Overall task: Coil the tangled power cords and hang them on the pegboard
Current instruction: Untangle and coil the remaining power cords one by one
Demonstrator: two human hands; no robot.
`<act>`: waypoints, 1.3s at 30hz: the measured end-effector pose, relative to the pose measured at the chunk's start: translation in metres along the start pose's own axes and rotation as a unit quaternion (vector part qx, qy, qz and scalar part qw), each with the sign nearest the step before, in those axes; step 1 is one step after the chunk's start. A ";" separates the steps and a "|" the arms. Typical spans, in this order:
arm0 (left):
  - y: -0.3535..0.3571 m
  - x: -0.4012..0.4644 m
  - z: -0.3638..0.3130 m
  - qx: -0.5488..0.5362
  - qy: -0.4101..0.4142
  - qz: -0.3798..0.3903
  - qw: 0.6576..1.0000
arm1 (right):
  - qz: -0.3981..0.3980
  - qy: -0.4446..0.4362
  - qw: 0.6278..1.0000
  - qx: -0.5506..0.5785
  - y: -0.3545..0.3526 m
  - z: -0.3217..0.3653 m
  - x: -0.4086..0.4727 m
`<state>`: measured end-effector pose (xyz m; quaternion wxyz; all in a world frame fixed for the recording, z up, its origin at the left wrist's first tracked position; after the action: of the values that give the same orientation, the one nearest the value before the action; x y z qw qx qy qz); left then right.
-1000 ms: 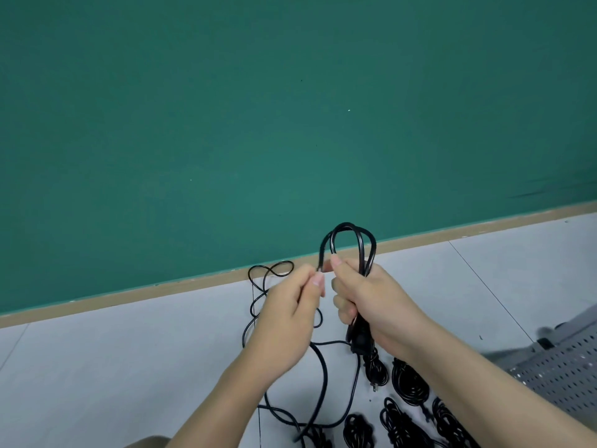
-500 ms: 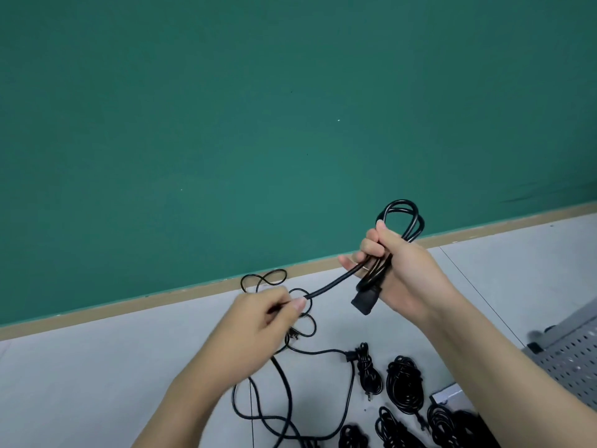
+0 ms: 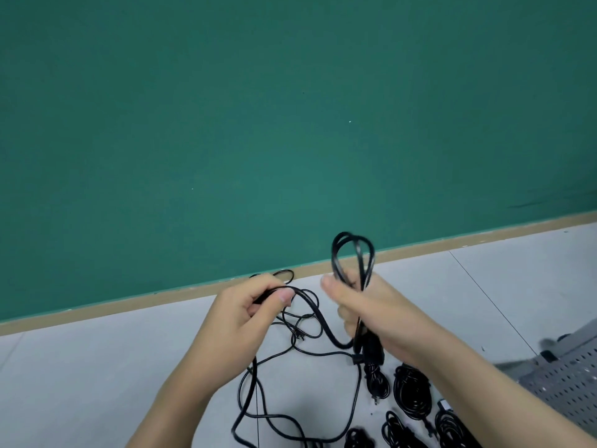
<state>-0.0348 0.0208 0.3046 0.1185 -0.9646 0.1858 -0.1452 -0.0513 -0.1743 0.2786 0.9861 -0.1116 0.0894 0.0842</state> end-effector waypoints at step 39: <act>0.050 0.007 0.027 -0.012 -0.131 0.114 0.985 | -0.153 0.006 0.960 0.235 -0.048 0.009 0.011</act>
<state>-0.0367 -0.0227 0.2673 0.1457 -0.9492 0.2788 -0.0005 -0.0303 -0.2169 0.2948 0.9851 0.1108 0.0943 -0.0922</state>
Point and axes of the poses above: each hand's wrist, its own x-axis towards the middle knuckle, its own y-axis out of the palm, z = x × y, the point moved 4 cm from there along x, towards the middle knuckle, and after that the axes turned 11 degrees about -x, right-handed, at the moved point
